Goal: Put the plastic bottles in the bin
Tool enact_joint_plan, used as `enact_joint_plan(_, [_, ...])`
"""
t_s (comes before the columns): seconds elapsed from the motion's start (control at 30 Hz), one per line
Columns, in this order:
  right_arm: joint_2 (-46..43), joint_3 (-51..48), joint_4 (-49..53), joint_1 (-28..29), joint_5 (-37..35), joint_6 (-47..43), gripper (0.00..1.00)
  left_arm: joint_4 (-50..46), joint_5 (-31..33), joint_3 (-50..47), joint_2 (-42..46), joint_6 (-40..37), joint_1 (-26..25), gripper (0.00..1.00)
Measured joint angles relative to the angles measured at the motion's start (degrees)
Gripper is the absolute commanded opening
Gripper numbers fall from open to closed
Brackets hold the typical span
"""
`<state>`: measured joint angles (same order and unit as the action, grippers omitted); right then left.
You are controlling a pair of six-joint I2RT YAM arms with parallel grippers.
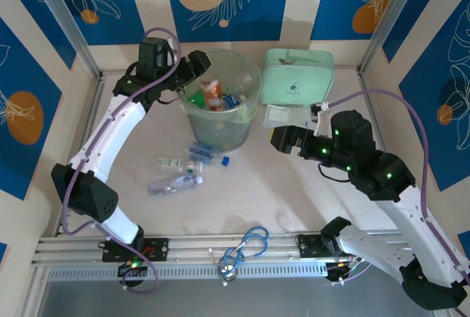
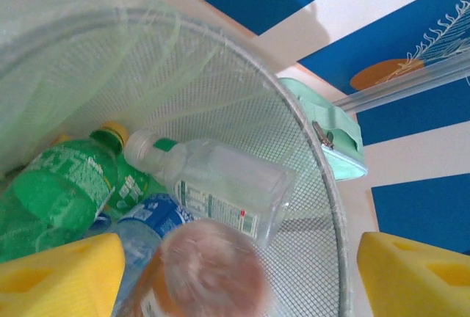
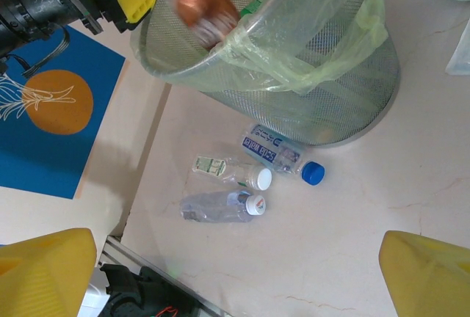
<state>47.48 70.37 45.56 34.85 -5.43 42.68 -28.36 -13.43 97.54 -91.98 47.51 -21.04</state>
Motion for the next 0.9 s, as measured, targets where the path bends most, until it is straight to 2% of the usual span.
enact_joint_plan(0.13, [0.4,0.0,-0.1,0.0,0.1,0.0,0.99,-3.1,0.8,0.1,0.2,-1.1,-0.2,0.87])
enact_joint_plan(0.23, [1.4,0.0,-0.2,0.1,0.3,0.0,1.00,-5.9,4.0,0.1,2.1,-2.7,-0.2,0.89])
enact_joint_plan(0.4, [1.9,0.0,-0.7,1.7,0.3,-0.1,1.00,-10.5,11.6,-3.0,12.5,-4.5,1.4,0.90])
enact_joint_plan(0.53, [2.0,-1.5,-2.4,4.1,0.2,-0.2,0.99,-12.7,14.8,-13.6,25.6,-3.8,5.9,0.88])
enact_joint_plan(0.63, [3.1,-2.7,-3.0,6.8,-0.1,-0.3,0.99,-14.3,15.0,-24.1,32.1,-1.9,8.9,0.85])
enact_joint_plan(0.73, [5.1,-3.0,-3.4,9.9,-0.9,-0.5,0.99,-14.9,13.7,-34.3,34.1,0.5,10.3,0.84])
enact_joint_plan(0.9, [7.5,-3.1,-4.3,14.0,-3.0,-0.7,0.99,-14.5,11.0,-45.8,31.6,5.3,10.8,0.87])
